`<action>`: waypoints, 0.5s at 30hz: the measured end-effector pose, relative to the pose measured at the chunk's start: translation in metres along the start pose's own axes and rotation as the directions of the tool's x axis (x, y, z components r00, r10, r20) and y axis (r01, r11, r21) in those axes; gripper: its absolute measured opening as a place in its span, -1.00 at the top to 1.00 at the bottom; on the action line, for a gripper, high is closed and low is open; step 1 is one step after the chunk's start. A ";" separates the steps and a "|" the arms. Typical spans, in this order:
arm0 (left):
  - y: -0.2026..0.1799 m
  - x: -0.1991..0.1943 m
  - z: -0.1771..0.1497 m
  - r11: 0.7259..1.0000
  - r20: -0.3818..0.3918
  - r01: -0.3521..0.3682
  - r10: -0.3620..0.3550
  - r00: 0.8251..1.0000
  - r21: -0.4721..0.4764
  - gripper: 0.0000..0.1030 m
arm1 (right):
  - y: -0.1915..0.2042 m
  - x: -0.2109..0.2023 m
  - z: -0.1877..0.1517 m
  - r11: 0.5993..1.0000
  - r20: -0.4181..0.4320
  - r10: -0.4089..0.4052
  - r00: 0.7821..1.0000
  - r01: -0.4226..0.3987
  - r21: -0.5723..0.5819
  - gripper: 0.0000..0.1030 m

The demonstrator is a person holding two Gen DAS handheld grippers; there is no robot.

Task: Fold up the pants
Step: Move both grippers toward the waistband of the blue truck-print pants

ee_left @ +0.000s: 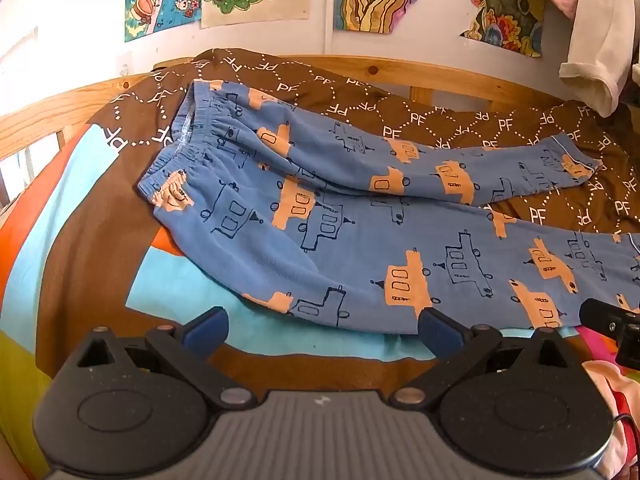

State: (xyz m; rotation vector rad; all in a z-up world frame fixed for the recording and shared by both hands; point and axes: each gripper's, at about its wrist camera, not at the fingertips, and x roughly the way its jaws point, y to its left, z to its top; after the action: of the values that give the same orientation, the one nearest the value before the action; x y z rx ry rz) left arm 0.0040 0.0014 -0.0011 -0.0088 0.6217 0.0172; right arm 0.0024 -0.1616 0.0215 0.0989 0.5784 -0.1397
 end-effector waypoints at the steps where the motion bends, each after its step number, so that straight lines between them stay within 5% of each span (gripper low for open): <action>1: 0.000 0.000 0.000 1.000 0.001 0.000 0.000 1.000 0.000 -1.00 | 0.001 0.000 0.000 1.000 0.000 0.003 1.000 -0.003 -0.002 -0.99; 11: 0.001 -0.003 0.001 1.000 0.005 -0.009 0.009 1.000 -0.015 -1.00 | 0.001 -0.003 0.004 1.000 0.015 0.020 1.000 -0.020 -0.018 -0.99; 15: 0.006 0.003 0.004 0.998 -0.028 -0.051 0.050 0.998 -0.036 -1.00 | 0.003 -0.007 0.012 0.993 0.004 0.104 0.995 -0.104 -0.061 -0.99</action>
State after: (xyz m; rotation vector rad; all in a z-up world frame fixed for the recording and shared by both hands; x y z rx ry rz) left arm 0.0086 0.0073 -0.0001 -0.0291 0.6487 0.0780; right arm 0.0039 -0.1593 0.0354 0.0693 0.5689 -0.0212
